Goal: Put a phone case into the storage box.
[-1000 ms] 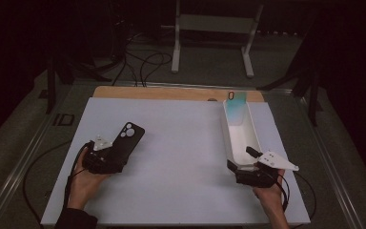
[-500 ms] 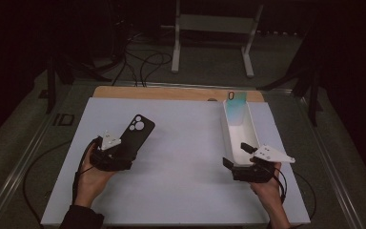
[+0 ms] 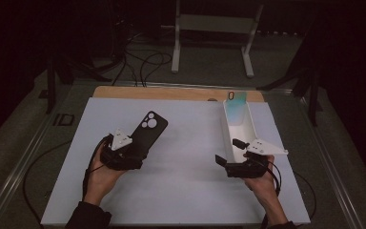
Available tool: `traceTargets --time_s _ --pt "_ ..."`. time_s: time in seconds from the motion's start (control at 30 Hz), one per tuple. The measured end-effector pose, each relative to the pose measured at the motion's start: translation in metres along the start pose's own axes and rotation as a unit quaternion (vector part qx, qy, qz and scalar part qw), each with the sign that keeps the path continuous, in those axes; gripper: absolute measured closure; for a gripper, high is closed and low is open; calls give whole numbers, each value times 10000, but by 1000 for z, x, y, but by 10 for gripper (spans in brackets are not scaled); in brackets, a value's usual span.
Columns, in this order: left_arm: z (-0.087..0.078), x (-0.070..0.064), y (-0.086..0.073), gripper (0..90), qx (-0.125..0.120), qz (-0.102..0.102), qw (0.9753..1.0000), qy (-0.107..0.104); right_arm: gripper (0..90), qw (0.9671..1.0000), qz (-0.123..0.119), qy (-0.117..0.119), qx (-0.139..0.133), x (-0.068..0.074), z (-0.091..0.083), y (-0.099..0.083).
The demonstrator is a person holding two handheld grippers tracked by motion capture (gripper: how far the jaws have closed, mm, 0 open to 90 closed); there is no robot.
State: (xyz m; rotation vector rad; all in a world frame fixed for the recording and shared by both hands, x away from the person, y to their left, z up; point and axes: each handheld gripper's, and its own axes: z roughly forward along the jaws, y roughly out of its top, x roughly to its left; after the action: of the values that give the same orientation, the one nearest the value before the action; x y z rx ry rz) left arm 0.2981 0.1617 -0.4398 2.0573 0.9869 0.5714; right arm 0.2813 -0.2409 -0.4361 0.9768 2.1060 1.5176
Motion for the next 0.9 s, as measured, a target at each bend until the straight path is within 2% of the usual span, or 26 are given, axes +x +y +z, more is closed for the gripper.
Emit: traceTargets --time_s 0.2,0.23,0.5,0.7,0.9 --pt "3 -9 6 162 -108 143 9998 -117 83 9998 -23 150 91 6 10 10" --pt "4 -13 9 162 -129 180 9996 -167 83 9997 -50 237 76 9 15 14" --pt "8 -27 16 162 -256 404 9981 -380 83 9992 -86 392 -7 16 27 27" --pt "9 -37 19 161 -325 534 9966 -544 83 9984 46 559 -26 20 38 39" --pt "9 -45 22 161 -427 598 9950 -681 83 9976 58 686 47 27 52 49"
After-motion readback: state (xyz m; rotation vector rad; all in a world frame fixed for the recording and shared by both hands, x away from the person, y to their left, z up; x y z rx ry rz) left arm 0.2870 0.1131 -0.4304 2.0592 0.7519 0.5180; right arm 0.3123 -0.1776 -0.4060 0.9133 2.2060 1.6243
